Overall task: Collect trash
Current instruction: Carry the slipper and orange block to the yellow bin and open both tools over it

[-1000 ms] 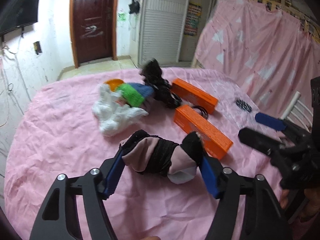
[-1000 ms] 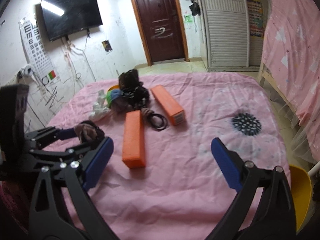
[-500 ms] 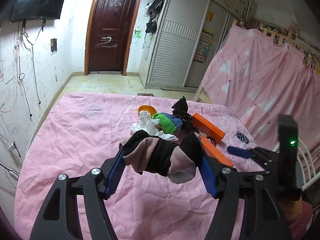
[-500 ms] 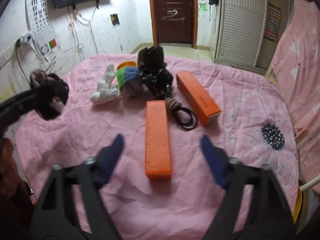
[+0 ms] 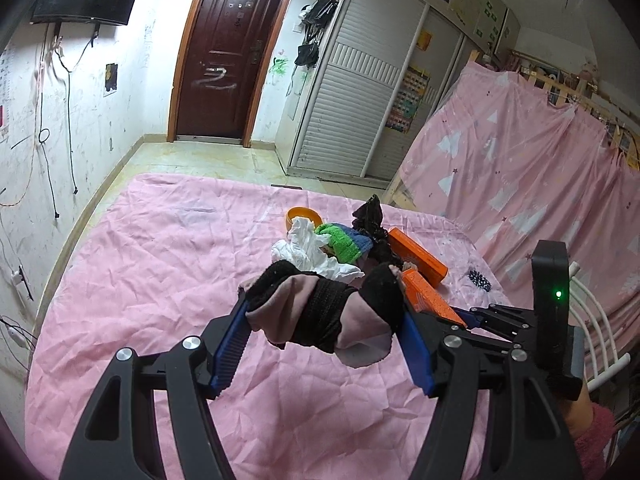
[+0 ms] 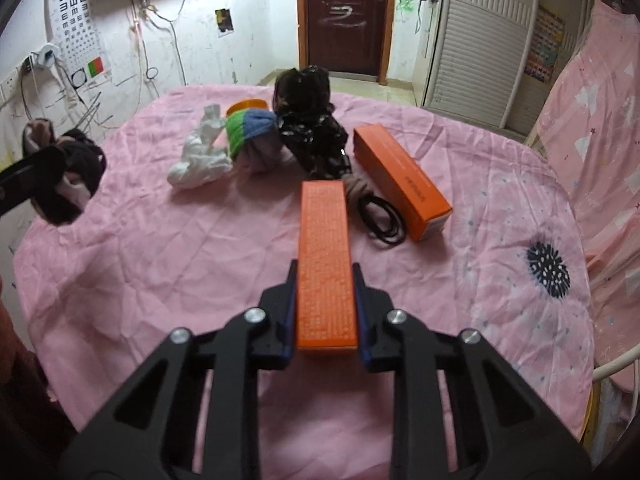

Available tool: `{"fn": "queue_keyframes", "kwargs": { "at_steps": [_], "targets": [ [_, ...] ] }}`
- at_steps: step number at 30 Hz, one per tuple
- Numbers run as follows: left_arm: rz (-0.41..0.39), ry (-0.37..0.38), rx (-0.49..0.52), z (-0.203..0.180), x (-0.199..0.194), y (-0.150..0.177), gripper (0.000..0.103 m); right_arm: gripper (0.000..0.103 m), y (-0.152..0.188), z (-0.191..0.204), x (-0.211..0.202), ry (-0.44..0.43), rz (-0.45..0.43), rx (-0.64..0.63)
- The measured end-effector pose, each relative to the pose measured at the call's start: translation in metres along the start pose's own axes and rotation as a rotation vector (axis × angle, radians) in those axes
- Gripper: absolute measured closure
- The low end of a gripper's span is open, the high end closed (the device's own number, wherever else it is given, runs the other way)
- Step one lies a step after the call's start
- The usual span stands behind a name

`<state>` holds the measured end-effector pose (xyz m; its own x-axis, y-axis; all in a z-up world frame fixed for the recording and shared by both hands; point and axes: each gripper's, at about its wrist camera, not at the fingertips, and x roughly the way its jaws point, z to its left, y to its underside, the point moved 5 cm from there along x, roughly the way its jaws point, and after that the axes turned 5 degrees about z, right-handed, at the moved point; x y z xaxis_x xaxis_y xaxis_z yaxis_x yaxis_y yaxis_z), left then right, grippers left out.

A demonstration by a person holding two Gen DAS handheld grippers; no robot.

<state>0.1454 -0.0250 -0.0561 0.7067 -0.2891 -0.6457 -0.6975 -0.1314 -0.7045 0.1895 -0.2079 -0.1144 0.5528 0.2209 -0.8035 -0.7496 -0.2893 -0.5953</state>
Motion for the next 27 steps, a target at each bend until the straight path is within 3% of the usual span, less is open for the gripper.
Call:
{"fn": "queue_keyframes", "kwargs": {
  "at_steps": [12, 27],
  "targets": [
    [-0.032, -0.022, 0.021, -0.013, -0.017, -0.001, 0.042, 0.081, 0.007, -0.009, -0.036, -0.055, -0.124, 0.056],
    [-0.025, -0.023, 0.086, -0.061, -0.016, 0.002, 0.042, 0.081, 0.030, -0.088, -0.112, 0.003, -0.309, 0.216]
  ]
}}
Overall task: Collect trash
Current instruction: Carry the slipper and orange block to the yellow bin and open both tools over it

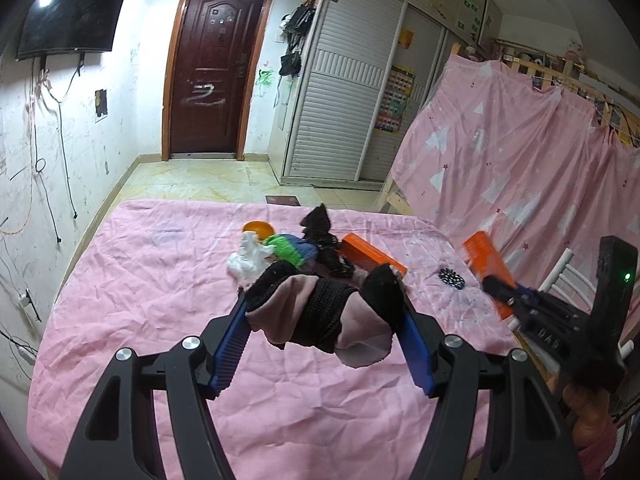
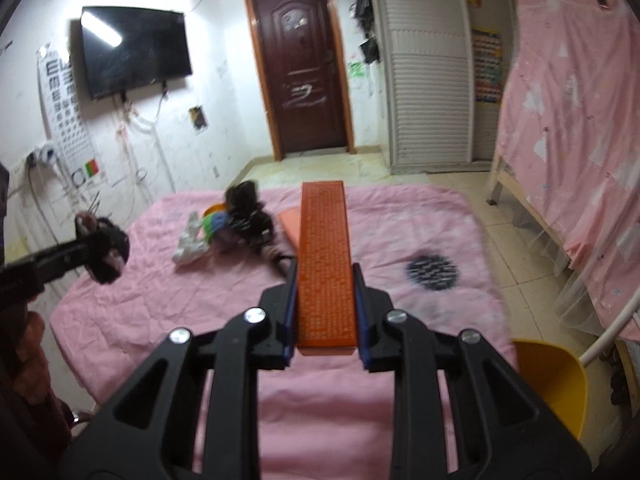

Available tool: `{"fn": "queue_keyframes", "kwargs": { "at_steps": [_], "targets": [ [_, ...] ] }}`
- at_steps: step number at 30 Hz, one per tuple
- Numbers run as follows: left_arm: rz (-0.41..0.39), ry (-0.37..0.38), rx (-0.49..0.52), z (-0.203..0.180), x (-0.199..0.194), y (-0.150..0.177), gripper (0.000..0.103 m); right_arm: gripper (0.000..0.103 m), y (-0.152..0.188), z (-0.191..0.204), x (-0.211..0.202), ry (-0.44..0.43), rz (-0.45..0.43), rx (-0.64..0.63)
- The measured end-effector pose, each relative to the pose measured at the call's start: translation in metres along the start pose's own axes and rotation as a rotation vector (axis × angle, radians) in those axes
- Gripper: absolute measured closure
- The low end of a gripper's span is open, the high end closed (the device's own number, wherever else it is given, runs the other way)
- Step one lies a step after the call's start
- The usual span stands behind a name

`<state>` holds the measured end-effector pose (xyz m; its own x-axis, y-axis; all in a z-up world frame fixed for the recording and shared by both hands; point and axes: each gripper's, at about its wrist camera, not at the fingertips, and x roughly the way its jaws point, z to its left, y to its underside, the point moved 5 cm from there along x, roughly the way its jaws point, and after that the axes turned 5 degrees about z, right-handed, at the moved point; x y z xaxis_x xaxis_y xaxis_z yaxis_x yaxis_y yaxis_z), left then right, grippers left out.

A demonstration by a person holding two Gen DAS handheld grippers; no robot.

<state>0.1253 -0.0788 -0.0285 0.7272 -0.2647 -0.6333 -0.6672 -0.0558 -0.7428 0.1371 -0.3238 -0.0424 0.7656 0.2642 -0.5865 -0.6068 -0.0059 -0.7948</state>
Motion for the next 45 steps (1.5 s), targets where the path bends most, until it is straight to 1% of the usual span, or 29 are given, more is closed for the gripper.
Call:
{"fn": "queue_keyframes", "kwargs": {
  "at_steps": [4, 6, 9, 10, 11, 15, 22, 29, 30, 31, 32, 33, 34, 37, 42, 44, 45],
  "targets": [
    [0.006, 0.006, 0.020, -0.014, 0.001, 0.000, 0.042, 0.081, -0.002, -0.040, -0.022, 0.060, -0.055, 0.074],
    [0.014, 0.013, 0.029, -0.023, 0.003, 0.000, 0.041, 0.081, 0.001, -0.059, -0.030, 0.105, -0.069, 0.103],
    [0.023, 0.028, 0.048, -0.039, 0.006, 0.000, 0.041, 0.081, 0.003, -0.084, -0.040, 0.147, -0.083, 0.140],
    [0.025, 0.032, 0.052, -0.042, 0.007, 0.000, 0.041, 0.081, 0.005, -0.095, -0.046, 0.184, -0.090, 0.153],
    [0.027, 0.038, 0.060, -0.048, 0.008, 0.000, 0.041, 0.081, 0.005, -0.103, -0.048, 0.202, -0.094, 0.164],
    [0.036, 0.056, 0.084, -0.065, 0.010, 0.003, 0.041, 0.081, 0.010, -0.130, -0.061, 0.233, -0.113, 0.217],
    [0.068, 0.095, 0.102, -0.089, 0.017, 0.004, 0.041, 0.080, 0.014, -0.150, -0.073, 0.263, -0.128, 0.258],
    [0.087, 0.142, 0.141, -0.127, 0.024, 0.004, 0.041, 0.080, 0.017, -0.162, -0.080, 0.283, -0.135, 0.291],
    [0.089, 0.147, 0.146, -0.133, 0.025, 0.004, 0.041, 0.078, 0.018, -0.165, -0.081, 0.284, -0.136, 0.299],
    [0.092, 0.152, 0.150, -0.136, 0.026, 0.004, 0.041, 0.062, 0.019, -0.169, -0.083, 0.288, -0.138, 0.311],
    [0.096, 0.159, 0.156, -0.142, 0.027, 0.003, 0.041, 0.050, 0.019, -0.172, -0.085, 0.294, -0.145, 0.322],
    [0.101, 0.167, 0.162, -0.148, 0.029, 0.003, 0.041, 0.031, 0.020, -0.175, -0.088, 0.301, -0.153, 0.329],
    [0.105, 0.174, 0.170, -0.155, 0.030, 0.003, 0.041, 0.029, 0.020, -0.177, -0.091, 0.307, -0.165, 0.337],
    [0.108, 0.194, 0.198, -0.175, 0.034, 0.003, 0.041, 0.029, 0.019, -0.184, -0.102, 0.305, -0.203, 0.364],
    [0.128, 0.247, 0.261, -0.221, 0.044, 0.010, 0.041, 0.029, 0.019, -0.196, -0.120, 0.286, -0.268, 0.418],
    [0.140, 0.267, 0.276, -0.236, 0.049, 0.012, 0.041, 0.029, 0.020, -0.203, -0.127, 0.267, -0.295, 0.447],
    [0.146, 0.277, 0.282, -0.244, 0.052, 0.013, 0.041, 0.028, 0.021, -0.207, -0.131, 0.238, -0.311, 0.468]
  ]
}}
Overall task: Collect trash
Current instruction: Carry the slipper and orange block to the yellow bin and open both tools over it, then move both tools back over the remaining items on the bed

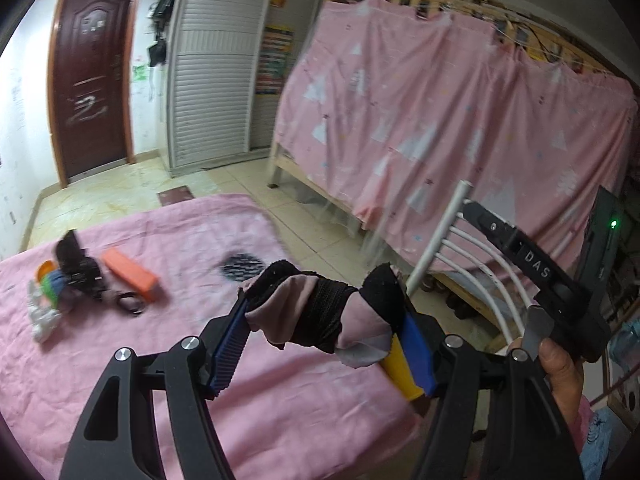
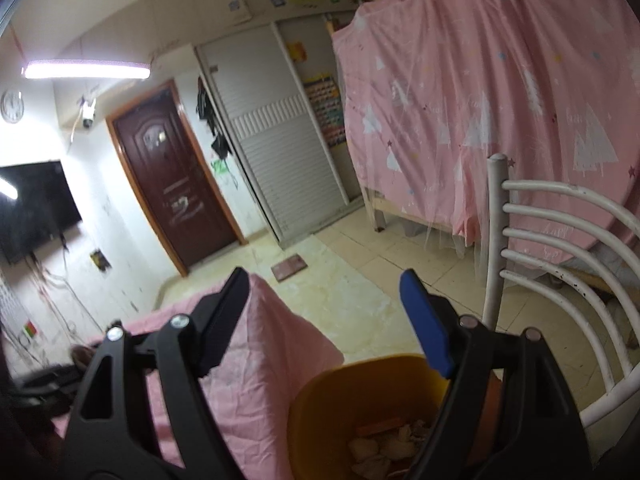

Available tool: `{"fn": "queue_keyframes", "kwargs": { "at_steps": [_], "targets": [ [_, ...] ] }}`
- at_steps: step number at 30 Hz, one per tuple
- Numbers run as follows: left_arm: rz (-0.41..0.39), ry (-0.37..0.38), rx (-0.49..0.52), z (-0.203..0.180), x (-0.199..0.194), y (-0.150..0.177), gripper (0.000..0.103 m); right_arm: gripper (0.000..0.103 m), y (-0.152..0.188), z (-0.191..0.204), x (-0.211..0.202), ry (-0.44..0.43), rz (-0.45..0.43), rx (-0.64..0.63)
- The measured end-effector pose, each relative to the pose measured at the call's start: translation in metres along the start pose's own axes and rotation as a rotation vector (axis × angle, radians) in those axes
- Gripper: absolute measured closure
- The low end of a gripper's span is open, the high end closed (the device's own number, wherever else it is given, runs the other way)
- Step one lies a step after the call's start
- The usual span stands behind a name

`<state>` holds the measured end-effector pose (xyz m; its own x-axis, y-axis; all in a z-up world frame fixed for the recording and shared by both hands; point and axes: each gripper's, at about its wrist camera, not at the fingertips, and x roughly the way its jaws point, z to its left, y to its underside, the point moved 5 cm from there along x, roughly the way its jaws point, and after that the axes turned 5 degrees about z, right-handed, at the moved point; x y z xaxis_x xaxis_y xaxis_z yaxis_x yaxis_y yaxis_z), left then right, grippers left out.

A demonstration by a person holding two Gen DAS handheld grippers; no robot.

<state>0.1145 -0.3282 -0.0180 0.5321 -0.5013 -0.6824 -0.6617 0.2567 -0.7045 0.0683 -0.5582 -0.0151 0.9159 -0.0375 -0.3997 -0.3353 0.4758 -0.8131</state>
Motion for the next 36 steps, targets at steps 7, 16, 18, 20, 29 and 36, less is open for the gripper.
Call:
{"fn": "queue_keyframes", "kwargs": {
  "at_steps": [7, 16, 18, 20, 29, 36],
  "targets": [
    [0.027, 0.060, 0.021, -0.037, 0.037, -0.012, 0.038, 0.026, -0.008, -0.018, -0.011, -0.080, -0.049, 0.103],
    [0.091, 0.064, 0.027, -0.059, 0.082, -0.010, 0.019, 0.020, -0.012, -0.033, -0.016, -0.112, -0.070, 0.170],
    [0.104, 0.065, 0.020, -0.056, 0.086, -0.009, 0.018, 0.019, -0.012, -0.033, -0.013, -0.113, -0.064, 0.172],
    [0.112, 0.055, 0.010, -0.050, 0.088, -0.007, 0.018, 0.019, -0.011, -0.031, -0.011, -0.115, -0.059, 0.169],
    [0.103, 0.046, -0.037, -0.025, 0.073, -0.009, 0.018, 0.018, -0.004, -0.011, 0.004, -0.127, -0.016, 0.117],
    [0.074, 0.044, -0.036, -0.019, 0.058, -0.011, 0.017, 0.016, 0.001, 0.002, 0.014, -0.127, 0.013, 0.083]
  ]
}}
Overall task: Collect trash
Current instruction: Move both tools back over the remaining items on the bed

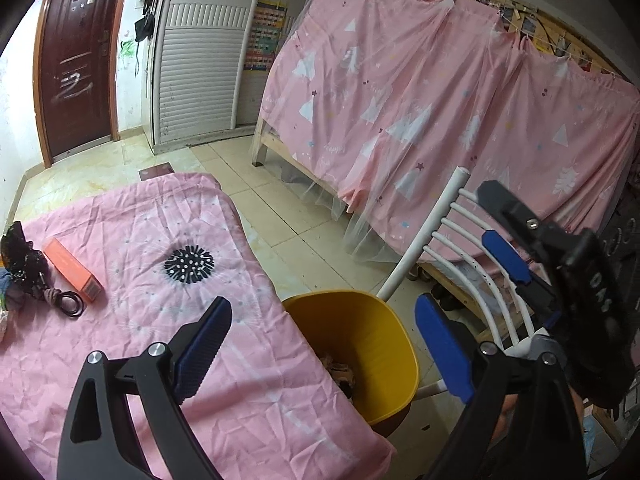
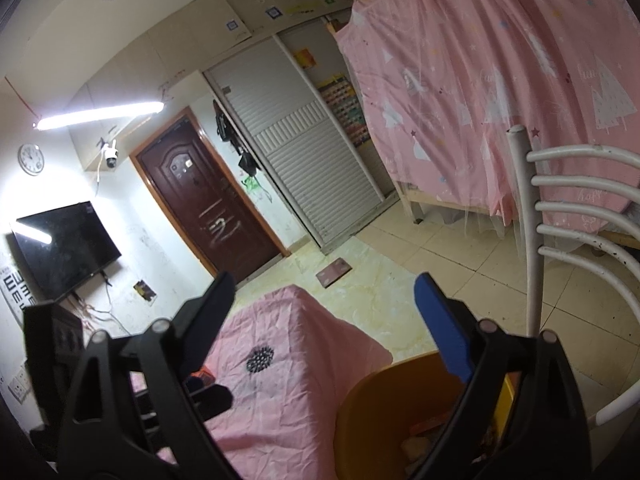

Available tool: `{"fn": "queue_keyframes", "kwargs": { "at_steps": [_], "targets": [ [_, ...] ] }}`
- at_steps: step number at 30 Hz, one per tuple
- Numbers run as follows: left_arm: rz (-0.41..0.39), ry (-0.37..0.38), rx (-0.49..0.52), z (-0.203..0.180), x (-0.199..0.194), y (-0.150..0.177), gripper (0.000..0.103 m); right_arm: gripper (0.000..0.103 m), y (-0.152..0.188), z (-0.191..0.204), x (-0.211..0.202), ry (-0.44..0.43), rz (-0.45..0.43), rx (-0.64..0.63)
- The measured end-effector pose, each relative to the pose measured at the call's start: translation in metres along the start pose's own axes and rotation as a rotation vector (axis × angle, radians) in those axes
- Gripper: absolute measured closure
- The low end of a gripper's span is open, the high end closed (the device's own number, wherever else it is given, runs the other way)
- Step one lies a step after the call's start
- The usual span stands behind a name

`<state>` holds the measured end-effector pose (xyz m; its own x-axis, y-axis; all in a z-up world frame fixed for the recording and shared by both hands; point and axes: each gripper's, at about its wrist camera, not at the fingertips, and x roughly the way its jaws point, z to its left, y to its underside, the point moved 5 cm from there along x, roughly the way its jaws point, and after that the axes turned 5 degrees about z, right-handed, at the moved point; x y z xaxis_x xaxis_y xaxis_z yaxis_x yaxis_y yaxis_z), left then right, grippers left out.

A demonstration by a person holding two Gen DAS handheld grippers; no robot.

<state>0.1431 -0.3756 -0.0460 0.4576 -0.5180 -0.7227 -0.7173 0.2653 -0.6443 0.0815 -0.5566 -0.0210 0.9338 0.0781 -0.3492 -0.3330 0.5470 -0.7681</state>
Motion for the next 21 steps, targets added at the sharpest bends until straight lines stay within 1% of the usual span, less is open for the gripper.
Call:
{"fn": "queue_keyframes", "kwargs": {
  "at_steps": [4, 12, 16, 21],
  "targets": [
    [-0.008, -0.002, -0.008, 0.006, -0.007, 0.001, 0.017, 0.016, 0.003, 0.005, 0.004, -0.001, 0.012, -0.012],
    [-0.016, -0.035, -0.011, 0.026, -0.018, 0.004, 0.017, 0.015, 0.009, 0.017, 0.011, 0.006, 0.031, -0.039],
    [-0.027, -0.063, -0.027, 0.045, -0.027, 0.006, 0.016, 0.015, 0.017, 0.029, 0.019, 0.000, 0.058, -0.064],
    [-0.044, -0.116, -0.058, 0.080, -0.041, 0.010, 0.016, 0.015, 0.031, 0.053, 0.035, -0.013, 0.107, -0.115]
  ]
}}
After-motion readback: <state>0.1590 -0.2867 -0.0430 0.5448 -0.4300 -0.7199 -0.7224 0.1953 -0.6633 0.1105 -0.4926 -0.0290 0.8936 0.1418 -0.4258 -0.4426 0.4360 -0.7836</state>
